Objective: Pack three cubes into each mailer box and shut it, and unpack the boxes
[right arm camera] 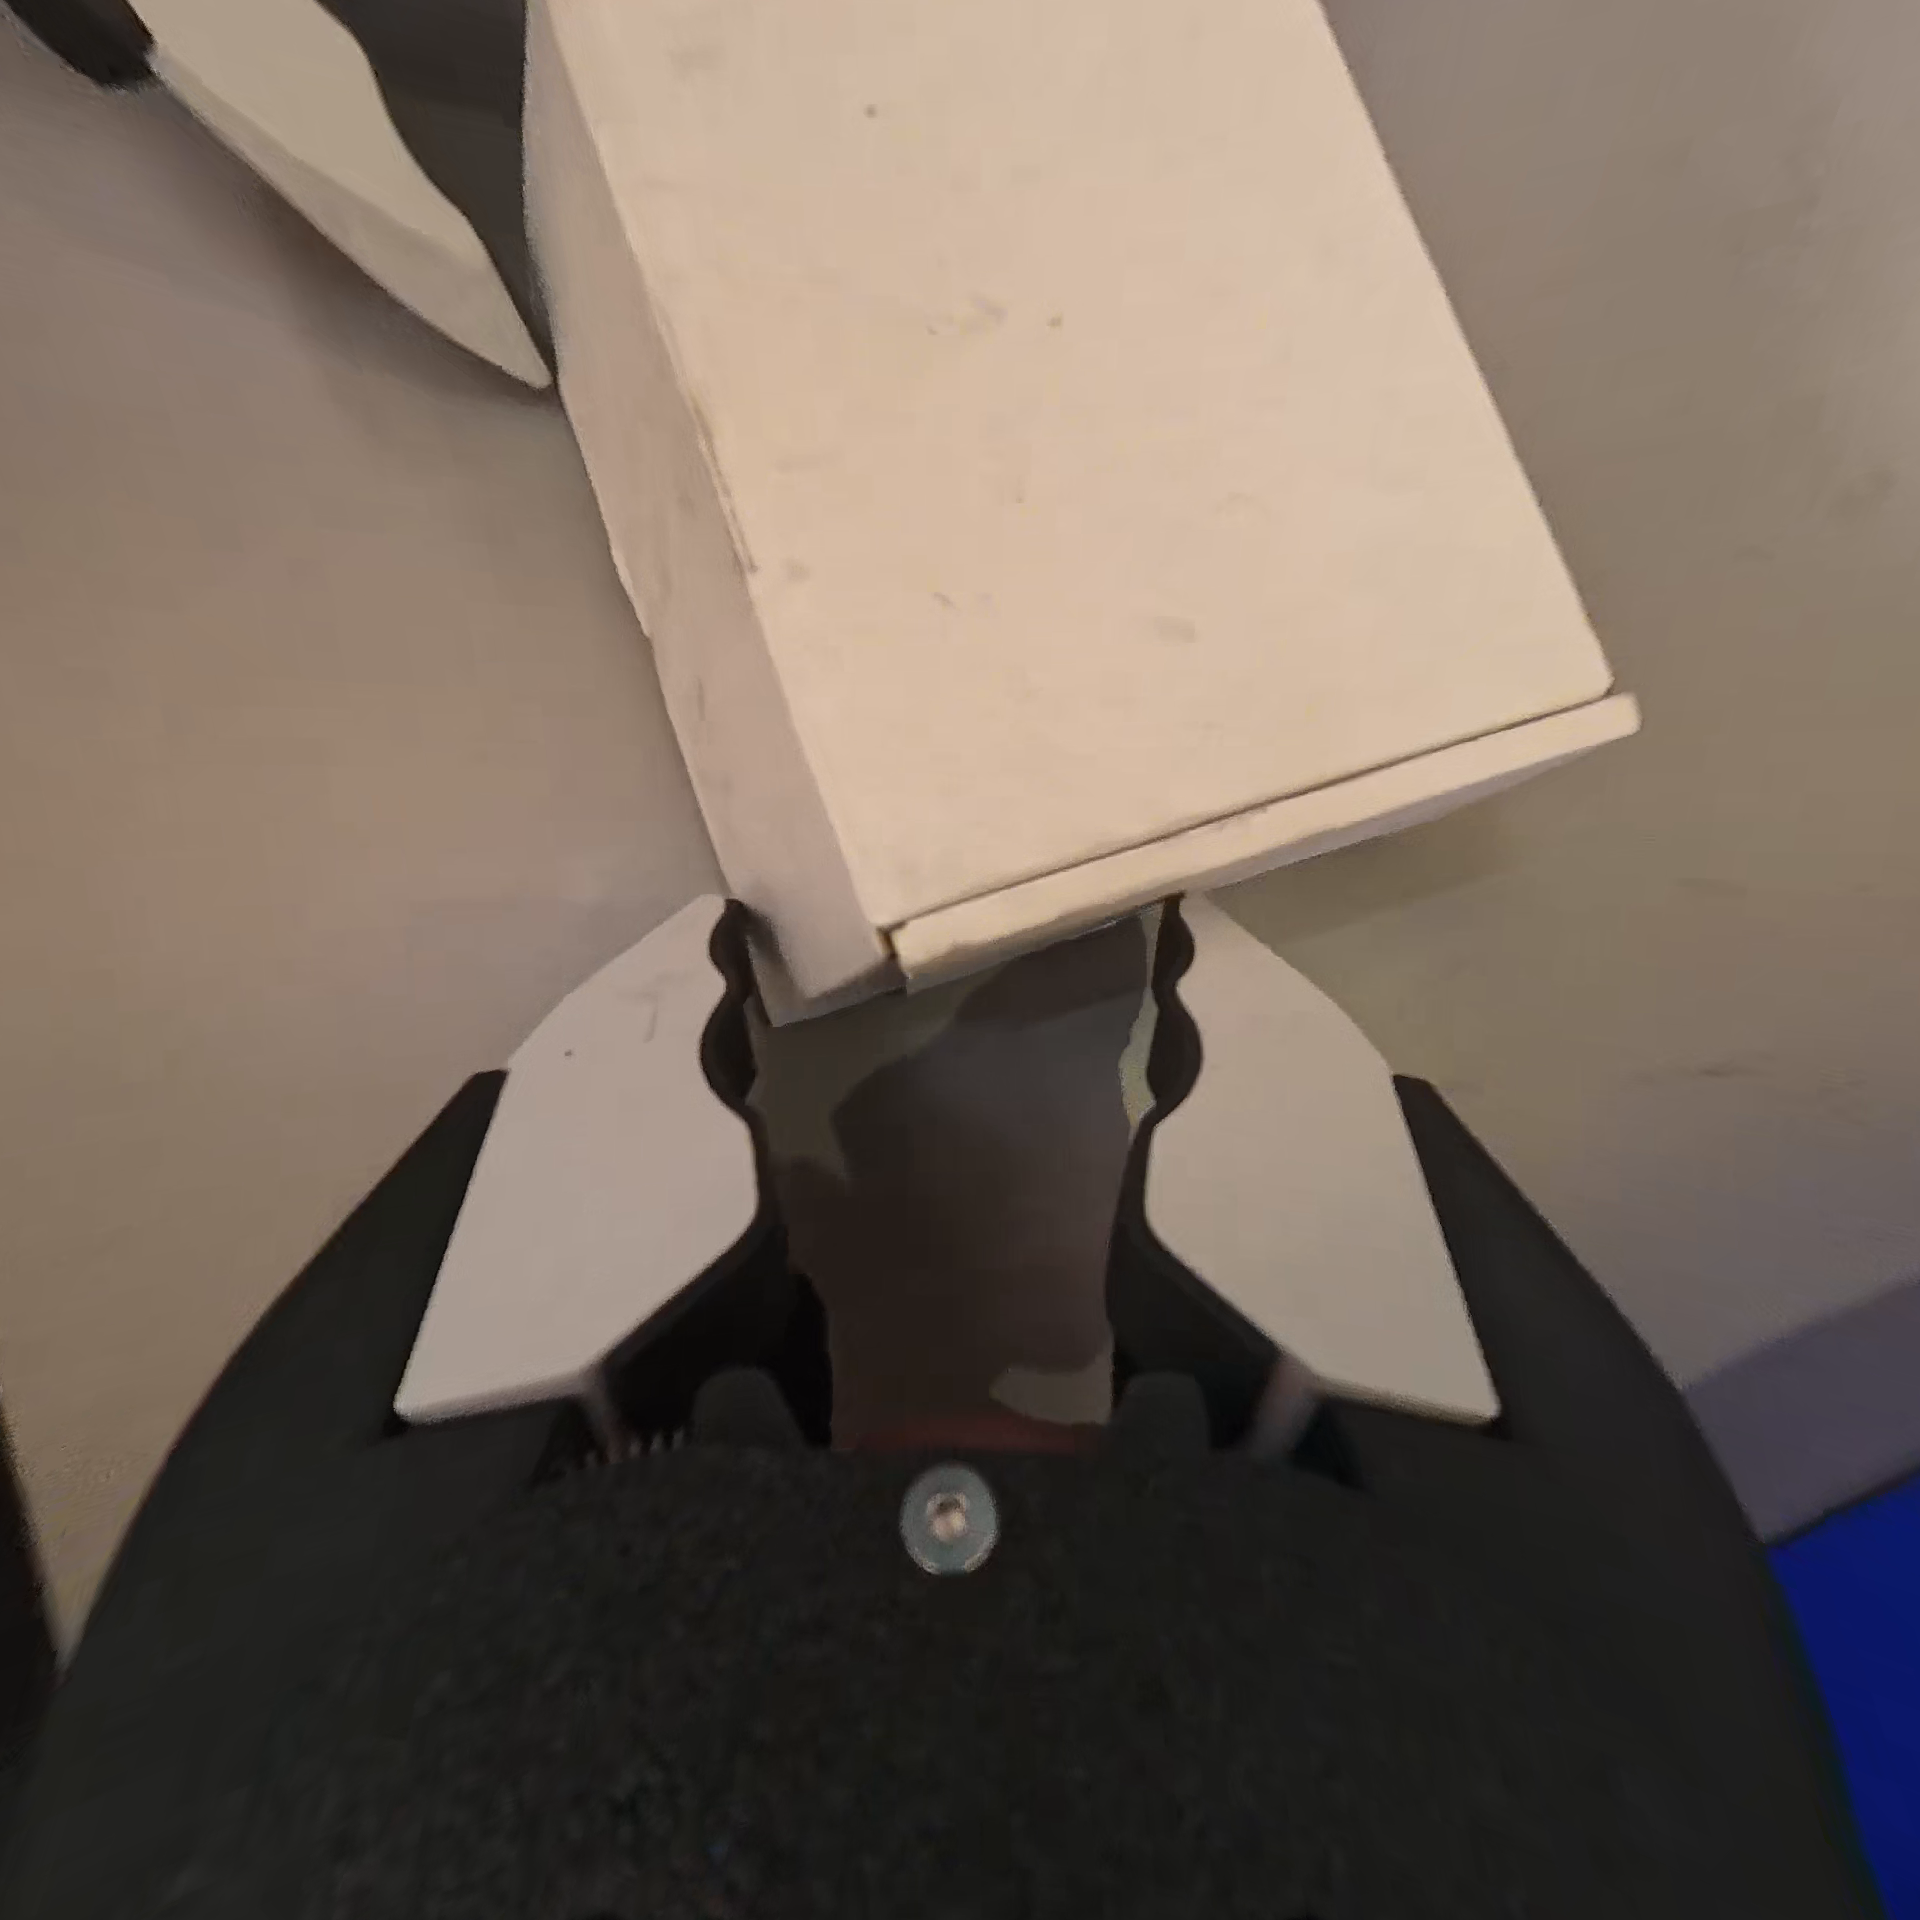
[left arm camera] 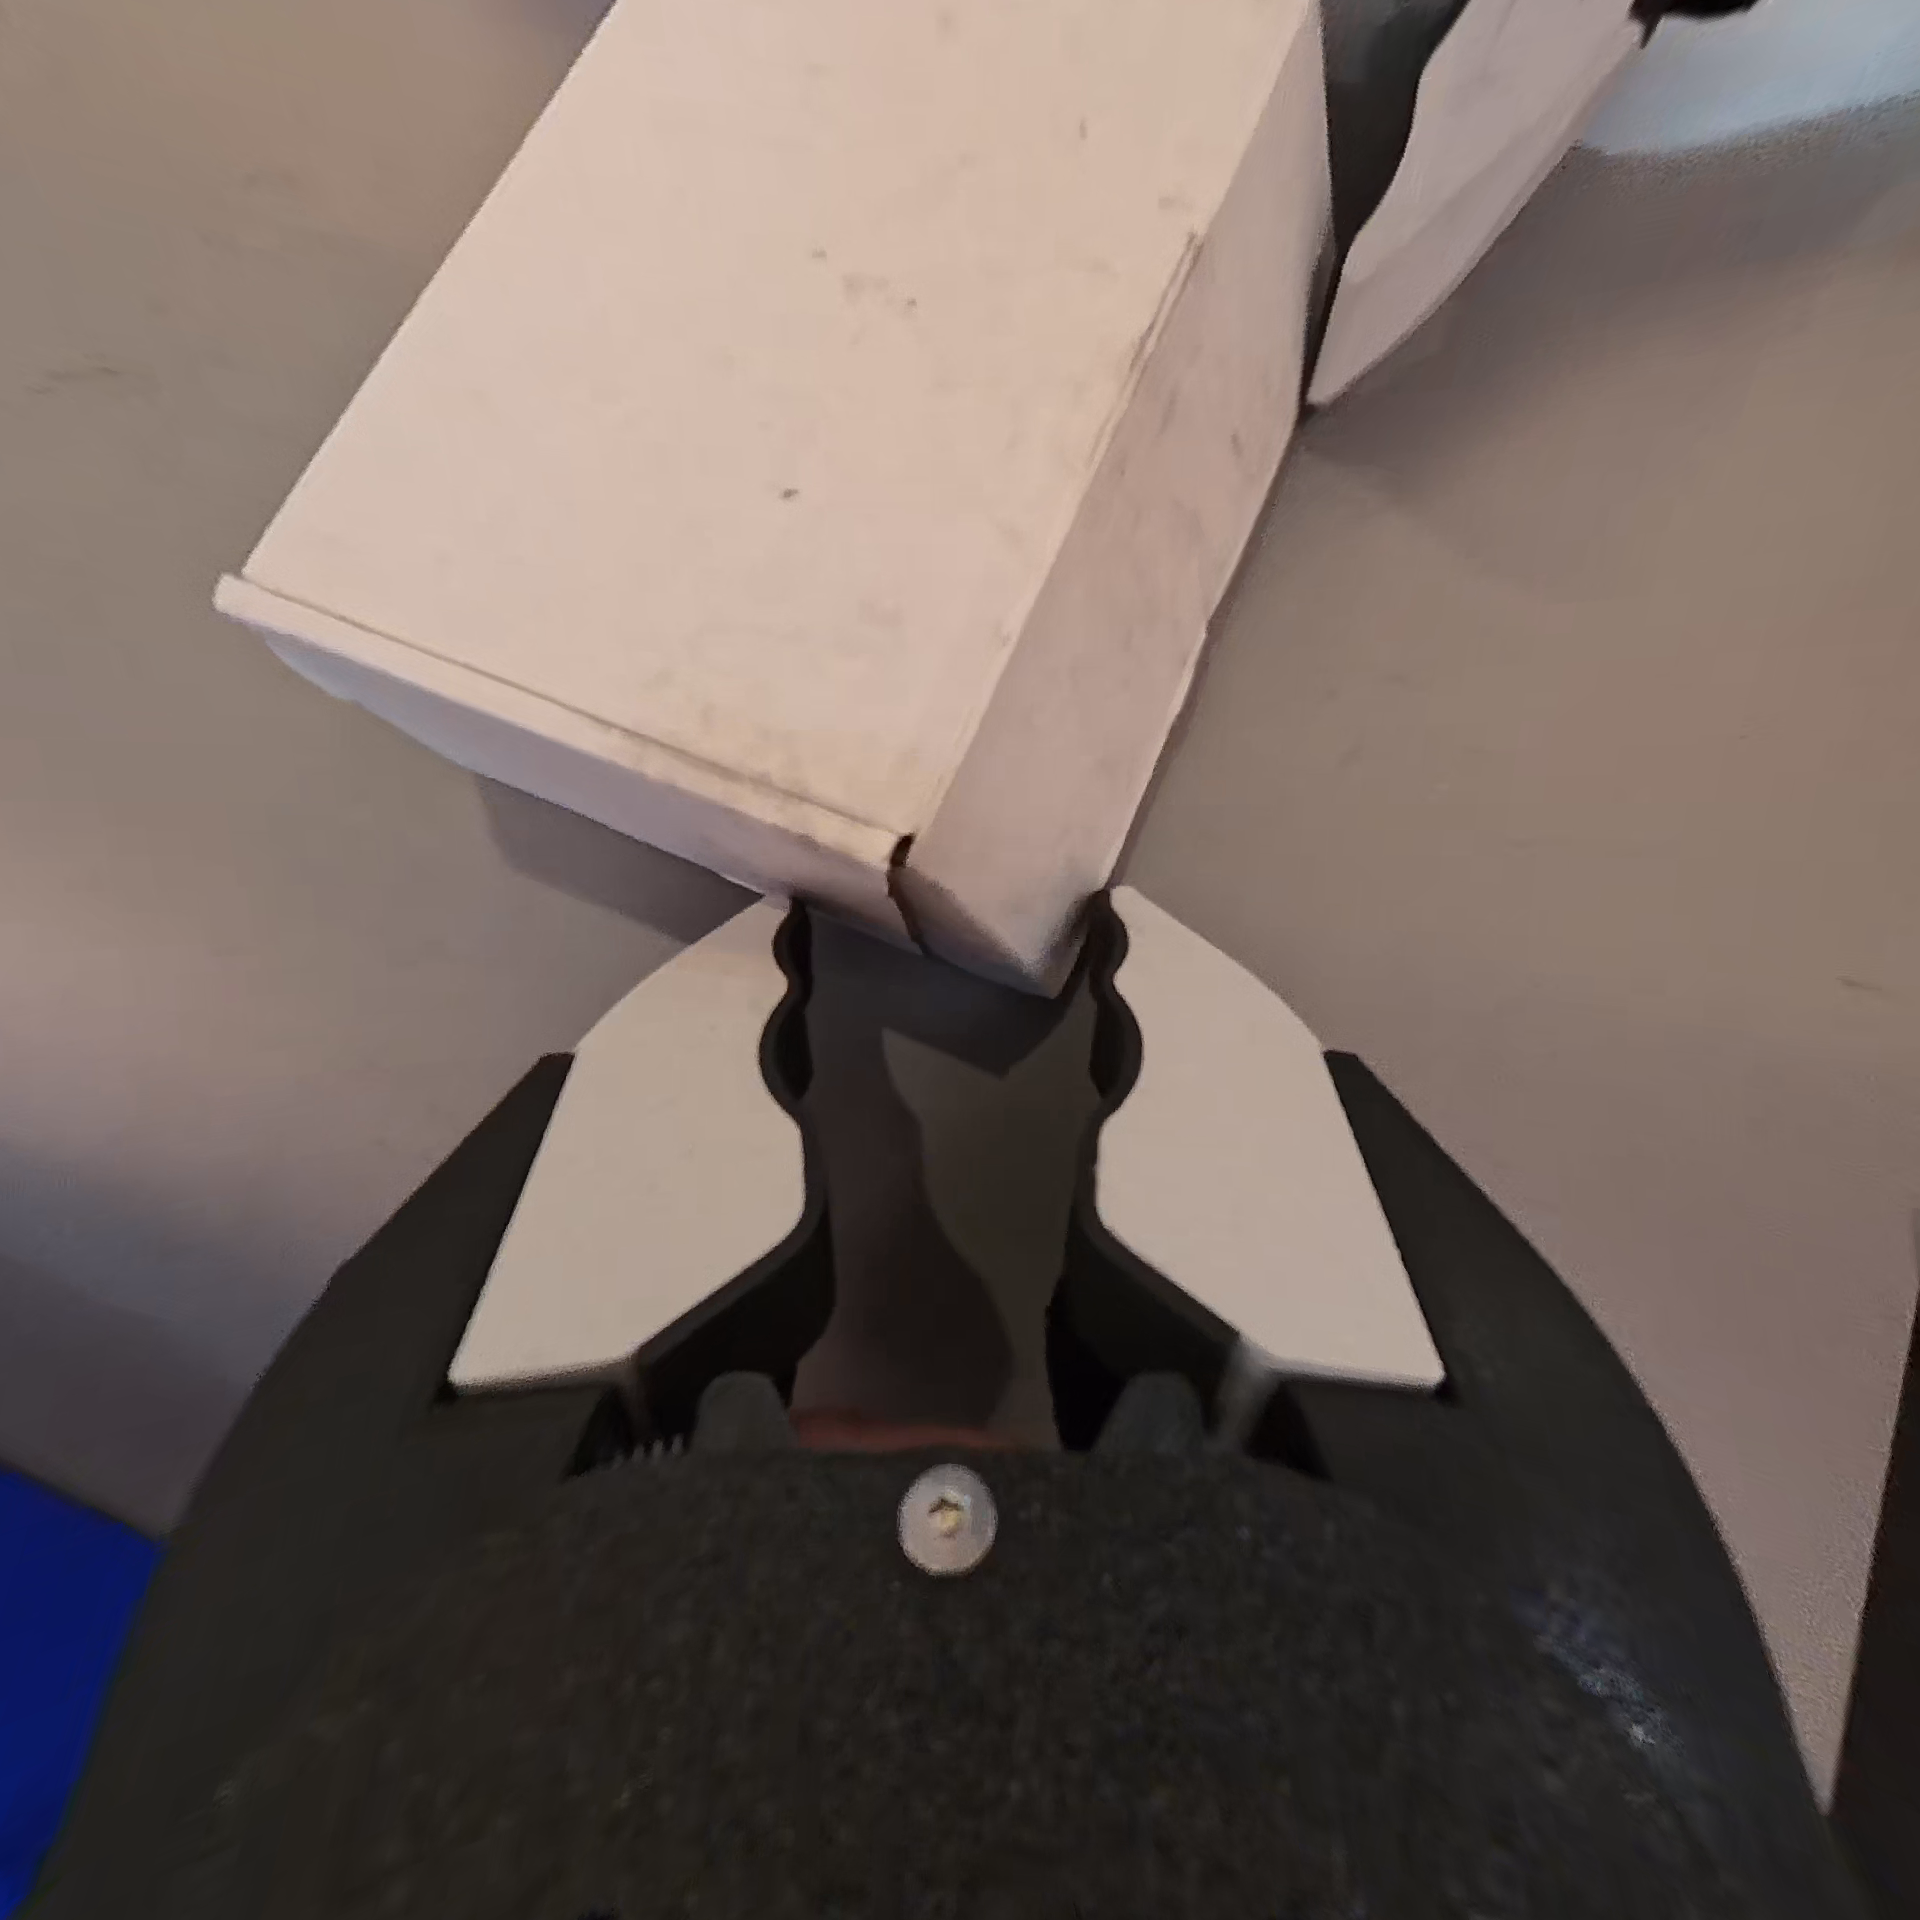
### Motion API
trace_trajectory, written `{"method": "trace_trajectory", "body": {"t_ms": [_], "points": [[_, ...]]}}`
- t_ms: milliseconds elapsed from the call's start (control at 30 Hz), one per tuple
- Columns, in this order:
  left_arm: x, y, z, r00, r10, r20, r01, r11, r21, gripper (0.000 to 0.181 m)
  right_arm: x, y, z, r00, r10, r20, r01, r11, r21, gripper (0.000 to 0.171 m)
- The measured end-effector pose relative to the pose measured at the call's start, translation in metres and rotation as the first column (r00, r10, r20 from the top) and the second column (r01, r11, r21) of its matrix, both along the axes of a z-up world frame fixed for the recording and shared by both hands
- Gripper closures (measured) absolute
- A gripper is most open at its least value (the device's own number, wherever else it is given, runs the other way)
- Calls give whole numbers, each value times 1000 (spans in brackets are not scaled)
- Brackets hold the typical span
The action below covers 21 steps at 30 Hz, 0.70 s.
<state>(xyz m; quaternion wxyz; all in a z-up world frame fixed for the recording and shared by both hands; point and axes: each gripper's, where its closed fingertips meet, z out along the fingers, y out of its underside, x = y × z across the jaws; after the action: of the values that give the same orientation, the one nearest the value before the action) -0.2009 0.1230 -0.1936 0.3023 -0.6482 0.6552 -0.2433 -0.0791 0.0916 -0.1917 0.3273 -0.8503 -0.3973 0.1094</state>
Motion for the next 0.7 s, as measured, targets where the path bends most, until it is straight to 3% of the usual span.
{"method": "trace_trajectory", "body": {"t_ms": [133, 267, 533, 700], "points": [[1, 7, 3, 999, 32, -16, -29, 992, 119, 140, 2, 7, -1, 999, -32, 22, 30, 996, 89, 107], [7, 14, 3, 996, 86, -26, -81, 983, 164, 144, 8, 13, -1, 997, -78, 19, 77, 994, 75, 110], [-1, -5, -1, 1000, -26, -12, 26, 999, -27, 140, 5, 3, 0, 999, 5, -49, -2, 997, 71, 107], [-3, -5, -2, 998, -65, -11, 64, 994, -93, 147, 4, 1, -1, 998, 32, -49, -29, 997, 73, 109]]}}
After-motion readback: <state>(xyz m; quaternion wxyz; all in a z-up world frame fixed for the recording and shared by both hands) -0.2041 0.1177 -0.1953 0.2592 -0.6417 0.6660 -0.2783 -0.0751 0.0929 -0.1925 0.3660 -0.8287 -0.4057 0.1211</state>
